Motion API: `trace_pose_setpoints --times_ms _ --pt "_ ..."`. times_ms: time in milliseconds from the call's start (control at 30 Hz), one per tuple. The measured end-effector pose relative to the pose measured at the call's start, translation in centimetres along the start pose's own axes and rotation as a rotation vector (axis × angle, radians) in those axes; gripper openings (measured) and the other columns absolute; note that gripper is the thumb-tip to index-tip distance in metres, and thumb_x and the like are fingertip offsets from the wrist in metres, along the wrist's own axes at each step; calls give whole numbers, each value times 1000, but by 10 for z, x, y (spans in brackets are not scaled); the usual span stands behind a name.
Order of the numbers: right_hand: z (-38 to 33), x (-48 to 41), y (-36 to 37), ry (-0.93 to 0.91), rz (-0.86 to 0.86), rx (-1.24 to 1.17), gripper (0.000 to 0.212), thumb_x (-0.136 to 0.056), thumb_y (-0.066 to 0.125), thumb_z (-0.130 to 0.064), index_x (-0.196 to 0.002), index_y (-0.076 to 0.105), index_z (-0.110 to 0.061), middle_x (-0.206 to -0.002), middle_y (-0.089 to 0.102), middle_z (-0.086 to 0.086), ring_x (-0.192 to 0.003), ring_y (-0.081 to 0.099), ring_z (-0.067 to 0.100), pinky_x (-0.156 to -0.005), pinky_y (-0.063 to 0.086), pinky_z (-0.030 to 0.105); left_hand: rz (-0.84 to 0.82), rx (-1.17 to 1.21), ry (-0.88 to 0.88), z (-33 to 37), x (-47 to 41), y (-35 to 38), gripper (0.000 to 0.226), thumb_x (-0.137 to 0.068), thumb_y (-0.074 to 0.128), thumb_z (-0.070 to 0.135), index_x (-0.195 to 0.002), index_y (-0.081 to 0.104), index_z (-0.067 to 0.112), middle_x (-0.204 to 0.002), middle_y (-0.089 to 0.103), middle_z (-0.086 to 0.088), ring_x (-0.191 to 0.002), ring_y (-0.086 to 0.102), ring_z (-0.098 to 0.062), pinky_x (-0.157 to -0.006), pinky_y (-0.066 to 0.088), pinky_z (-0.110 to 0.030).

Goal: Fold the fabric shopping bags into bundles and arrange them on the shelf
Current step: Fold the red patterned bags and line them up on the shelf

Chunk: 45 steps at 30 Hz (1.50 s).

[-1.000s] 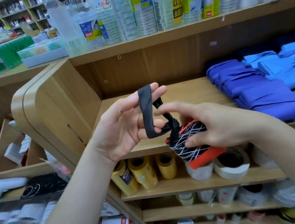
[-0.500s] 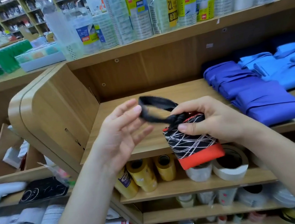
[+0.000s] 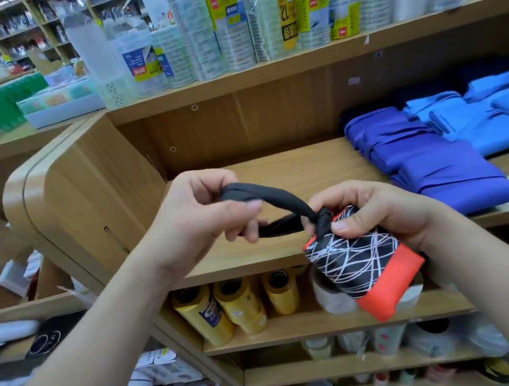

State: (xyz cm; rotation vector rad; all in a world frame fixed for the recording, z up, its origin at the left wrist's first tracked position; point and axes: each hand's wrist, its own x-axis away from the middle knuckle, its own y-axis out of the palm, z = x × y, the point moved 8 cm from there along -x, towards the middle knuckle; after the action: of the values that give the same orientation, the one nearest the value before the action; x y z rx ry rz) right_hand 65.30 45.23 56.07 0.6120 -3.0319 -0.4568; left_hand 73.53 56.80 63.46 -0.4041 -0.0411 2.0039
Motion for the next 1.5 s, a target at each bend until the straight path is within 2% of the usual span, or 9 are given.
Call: trace_pose_setpoints --times_ms 167,267,400,600,700,833,1100,1367,1500 --pt "1 2 -2 -56 38 2 62 -77 79 -14 -132 51 -24 -101 67 19 -85 68 27 -78 56 36 83 480 -135 -21 -4 4 30 -92 57 34 -97 74 11 -50 44 8 -34 37 2 -46 45 -17" --pt "-18 12 3 -62 167 435 83 -83 76 -12 -140 33 -53 -102 61 23 -87 65 32 -81 55 43 -114 641 -210 -27 -2 15 50 -91 60 43 -126 63 7 -84 57 -1 -43 48 -1 -54 54 -19" --pt "-42 15 33 -9 282 1317 104 -88 70 -17 -130 -2 -80 -101 59 -15 -91 61 13 -80 51 29 -310 876 -202 -16 -3 26 79 -91 54 57 -140 44 -4 -114 57 -14 -61 64 -12 -70 61 -33" --pt "-62 4 37 -317 529 1773 44 -81 73 -21 -115 47 -33 -91 55 -9 -70 58 22 -52 48 40 -253 1025 -99 -2 -13 38 89 -82 47 66 -138 39 -3 -119 49 -16 -63 66 -14 -73 61 -34" --pt "-58 5 27 -406 607 1736 24 -83 65 -18 -105 56 -20 -86 55 -2 -61 54 25 -46 46 42 -121 1057 -95 -20 -12 37 79 -80 73 46 -135 44 -3 -110 55 -14 -59 66 -9 -67 61 -29" --pt "-50 6 22 -481 683 1718 18 -83 53 -16 -100 58 -11 -88 57 4 -62 56 31 -47 48 45 38 1116 -154 -43 -6 40 45 -87 68 19 -123 56 -6 -86 56 -7 -46 58 -5 -57 58 -20" --pt "-55 11 28 -657 710 1620 15 -78 65 -1 -92 60 0 -82 59 10 -62 57 31 -50 49 45 531 887 -314 -69 3 27 18 -77 66 19 -76 70 1 -56 43 1 -32 39 -2 -44 49 -15" --pt "-54 14 39 -773 642 1457 22 -74 65 9 -94 63 0 -87 60 7 -72 58 21 -60 51 36 505 642 -413 -80 5 17 15 -72 71 27 -66 71 13 -50 43 6 -34 36 0 -45 44 -13" --pt "-58 23 21 -784 788 1190 34 -70 67 17 -97 61 -3 -92 60 -1 -84 59 8 -73 50 21 381 632 -333 -69 3 19 30 -70 74 17 -99 74 8 -77 66 -6 -59 57 -7 -49 54 -19"
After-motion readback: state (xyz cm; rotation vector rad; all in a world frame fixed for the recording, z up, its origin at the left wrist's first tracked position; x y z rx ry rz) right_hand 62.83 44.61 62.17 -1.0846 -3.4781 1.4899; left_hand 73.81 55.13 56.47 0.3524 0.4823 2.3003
